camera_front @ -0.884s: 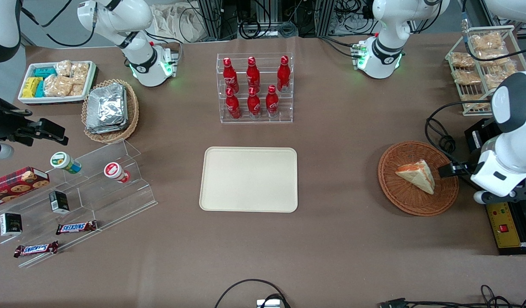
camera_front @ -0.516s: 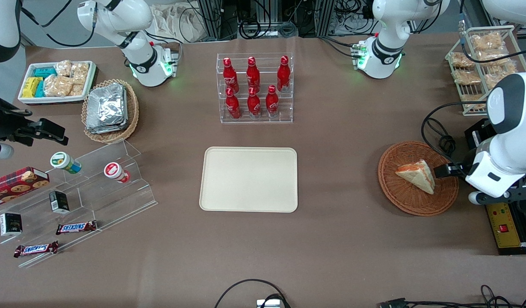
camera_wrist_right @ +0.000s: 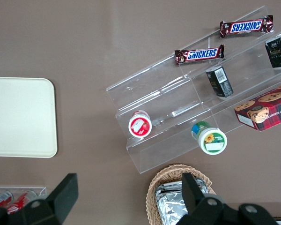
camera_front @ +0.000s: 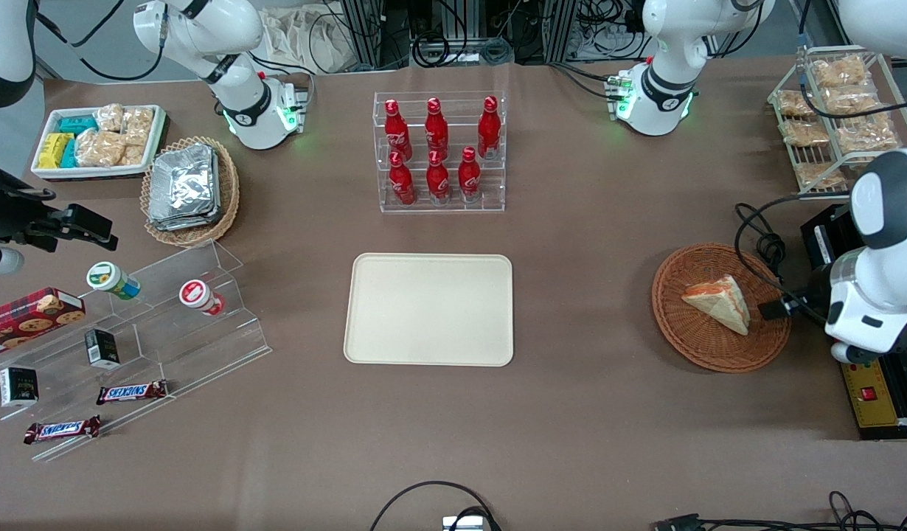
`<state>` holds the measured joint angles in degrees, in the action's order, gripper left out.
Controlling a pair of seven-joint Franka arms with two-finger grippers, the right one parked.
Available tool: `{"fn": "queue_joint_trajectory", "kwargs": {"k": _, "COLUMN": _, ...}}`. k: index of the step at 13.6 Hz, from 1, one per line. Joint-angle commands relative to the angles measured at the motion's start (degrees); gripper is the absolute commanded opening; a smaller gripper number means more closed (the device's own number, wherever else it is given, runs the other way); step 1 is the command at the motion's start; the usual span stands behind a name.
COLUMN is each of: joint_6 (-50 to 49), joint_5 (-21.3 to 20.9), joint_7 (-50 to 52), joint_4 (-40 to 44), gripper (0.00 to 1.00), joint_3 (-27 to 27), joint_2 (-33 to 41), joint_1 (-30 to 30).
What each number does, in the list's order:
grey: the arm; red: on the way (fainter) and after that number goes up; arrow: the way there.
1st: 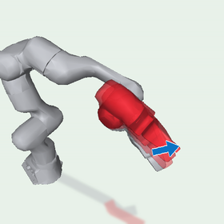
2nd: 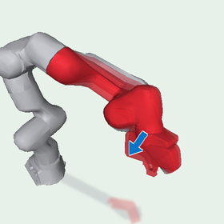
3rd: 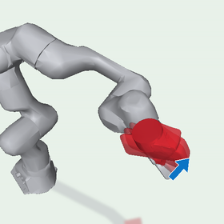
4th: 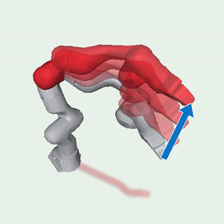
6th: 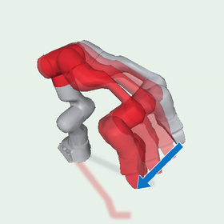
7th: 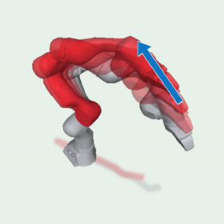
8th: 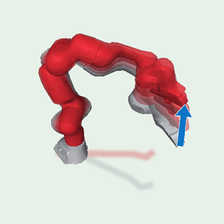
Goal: Place sandwich from basket to tray
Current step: 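Lower the open left gripper over the wrapped sandwich in the basket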
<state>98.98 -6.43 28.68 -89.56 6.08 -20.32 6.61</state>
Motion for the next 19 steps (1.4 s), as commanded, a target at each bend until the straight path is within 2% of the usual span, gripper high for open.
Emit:
{"fn": "queue_joint_trajectory", "kwargs": {"k": 1, "joint_6": 9.9, "joint_5": -0.2, "joint_7": 8.8, "joint_4": -9.1, "gripper": 1.0, "joint_3": 0.2, "joint_2": 0.9, "joint_1": 1.4}}
{"fn": "queue_joint_trajectory", "kwargs": {"k": 4, "joint_6": 16.0, "joint_5": -0.3, "joint_7": 20.3, "joint_4": -14.1, "gripper": 1.0, "joint_3": 0.2, "joint_2": 0.4, "joint_1": 1.2}}
{"fn": "queue_joint_trajectory", "kwargs": {"k": 7, "joint_6": 22.1, "joint_5": -0.3, "joint_7": 20.8, "joint_4": -21.1, "gripper": 1.0, "joint_3": 0.2, "joint_2": 1.3, "joint_1": 1.3}}
{"fn": "queue_joint_trajectory", "kwargs": {"k": 11, "joint_6": 23.4, "joint_5": -0.4, "joint_7": 21.2, "joint_4": -25.7, "gripper": 1.0, "joint_3": 0.2, "joint_2": 1.2, "joint_1": 1.4}}
{"fn": "queue_joint_trajectory", "kwargs": {"k": 17, "joint_6": 26.0, "joint_5": -0.2, "joint_7": 21.3, "joint_4": -25.7, "gripper": 1.0, "joint_3": 0.3, "joint_2": -2.8, "joint_1": 1.3}}
{"fn": "queue_joint_trajectory", "kwargs": {"k": 18, "joint_6": 26.0, "joint_5": -0.2, "joint_7": 21.3, "joint_4": -25.2, "gripper": 0.99, "joint_3": 0.3, "joint_2": -3.3, "joint_1": 1.2}}
{"fn": "queue_joint_trajectory", "kwargs": {"k": 19, "joint_6": 26.0, "joint_5": 0.1, "joint_7": 21.4, "joint_4": -24.7, "gripper": 0.87, "joint_3": 0.3, "joint_2": -3.5, "joint_1": 1.2}}
